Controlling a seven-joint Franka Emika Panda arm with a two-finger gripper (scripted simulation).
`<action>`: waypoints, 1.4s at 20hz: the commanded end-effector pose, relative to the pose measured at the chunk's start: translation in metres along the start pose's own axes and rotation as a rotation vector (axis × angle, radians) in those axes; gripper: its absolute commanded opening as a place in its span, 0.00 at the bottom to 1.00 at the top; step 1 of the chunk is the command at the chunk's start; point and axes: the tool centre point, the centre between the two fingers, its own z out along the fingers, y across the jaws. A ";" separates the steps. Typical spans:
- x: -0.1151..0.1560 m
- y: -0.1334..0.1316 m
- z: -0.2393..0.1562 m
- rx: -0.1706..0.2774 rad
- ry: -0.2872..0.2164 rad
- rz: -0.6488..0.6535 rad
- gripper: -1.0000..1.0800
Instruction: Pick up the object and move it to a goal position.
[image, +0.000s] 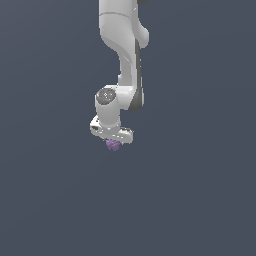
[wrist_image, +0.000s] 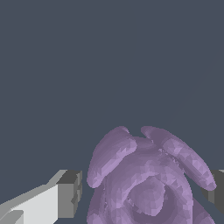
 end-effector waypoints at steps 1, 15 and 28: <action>0.001 0.000 0.005 0.000 0.001 0.000 0.96; 0.001 0.000 0.005 0.001 0.002 0.000 0.00; 0.004 -0.004 -0.052 0.001 0.002 0.000 0.00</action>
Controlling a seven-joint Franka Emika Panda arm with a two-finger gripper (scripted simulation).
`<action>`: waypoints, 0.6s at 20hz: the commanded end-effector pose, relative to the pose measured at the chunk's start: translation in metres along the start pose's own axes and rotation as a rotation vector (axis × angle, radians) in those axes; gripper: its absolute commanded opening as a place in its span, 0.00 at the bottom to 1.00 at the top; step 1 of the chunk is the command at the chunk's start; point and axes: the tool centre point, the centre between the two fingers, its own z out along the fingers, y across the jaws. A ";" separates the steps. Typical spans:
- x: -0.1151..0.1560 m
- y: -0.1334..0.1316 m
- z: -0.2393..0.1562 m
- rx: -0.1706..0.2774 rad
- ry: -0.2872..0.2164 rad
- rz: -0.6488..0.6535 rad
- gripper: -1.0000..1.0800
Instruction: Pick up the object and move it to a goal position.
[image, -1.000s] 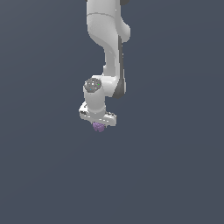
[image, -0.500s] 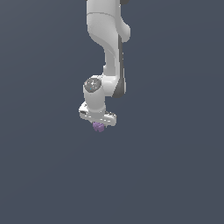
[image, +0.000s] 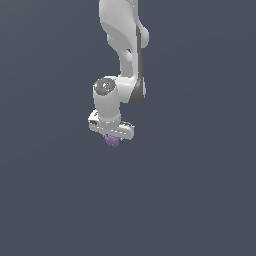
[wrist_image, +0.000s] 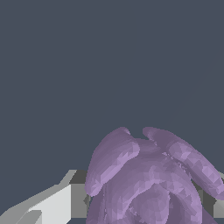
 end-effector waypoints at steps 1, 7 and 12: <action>0.001 -0.001 -0.020 0.000 0.001 0.000 0.00; 0.005 -0.005 -0.081 0.000 0.001 0.001 0.00; 0.009 -0.008 -0.136 -0.001 0.001 0.001 0.00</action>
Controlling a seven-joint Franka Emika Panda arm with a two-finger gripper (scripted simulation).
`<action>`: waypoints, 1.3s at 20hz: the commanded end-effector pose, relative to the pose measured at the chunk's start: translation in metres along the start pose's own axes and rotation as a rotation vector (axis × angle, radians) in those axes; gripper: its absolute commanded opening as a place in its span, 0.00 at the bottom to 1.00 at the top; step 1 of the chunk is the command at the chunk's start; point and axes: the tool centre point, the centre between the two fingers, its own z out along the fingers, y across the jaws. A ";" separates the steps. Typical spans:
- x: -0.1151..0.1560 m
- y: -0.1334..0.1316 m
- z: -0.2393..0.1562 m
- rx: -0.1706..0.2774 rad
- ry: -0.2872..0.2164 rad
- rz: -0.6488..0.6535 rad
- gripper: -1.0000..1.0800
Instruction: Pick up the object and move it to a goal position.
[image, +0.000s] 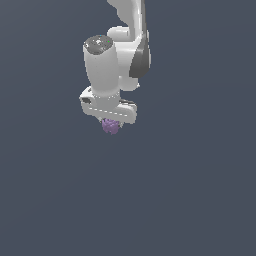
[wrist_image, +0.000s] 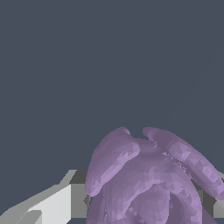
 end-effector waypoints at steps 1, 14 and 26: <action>0.001 -0.002 -0.028 0.000 -0.001 0.000 0.00; 0.014 -0.010 -0.162 0.000 -0.001 0.000 0.00; 0.024 -0.015 -0.229 0.000 -0.001 0.000 0.00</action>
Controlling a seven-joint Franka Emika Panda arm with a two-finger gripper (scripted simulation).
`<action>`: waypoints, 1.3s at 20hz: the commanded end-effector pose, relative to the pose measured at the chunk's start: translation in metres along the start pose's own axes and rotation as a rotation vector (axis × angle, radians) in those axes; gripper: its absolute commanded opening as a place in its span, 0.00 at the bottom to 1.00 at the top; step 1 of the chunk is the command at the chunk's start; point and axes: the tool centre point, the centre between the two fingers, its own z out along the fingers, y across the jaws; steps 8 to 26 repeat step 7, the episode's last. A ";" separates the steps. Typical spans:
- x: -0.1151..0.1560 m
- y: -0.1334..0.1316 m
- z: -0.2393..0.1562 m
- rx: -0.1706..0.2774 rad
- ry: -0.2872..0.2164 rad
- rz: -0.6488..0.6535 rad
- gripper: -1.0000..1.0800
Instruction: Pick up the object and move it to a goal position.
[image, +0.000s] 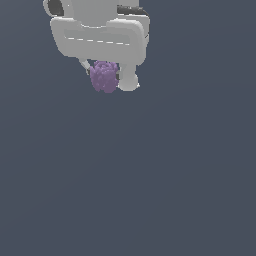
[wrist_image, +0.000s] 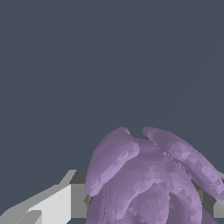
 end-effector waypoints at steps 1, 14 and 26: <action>0.001 -0.001 -0.008 0.000 -0.001 0.000 0.00; 0.003 -0.001 -0.014 0.000 -0.001 0.000 0.00; 0.003 -0.001 -0.014 0.000 -0.001 0.000 0.00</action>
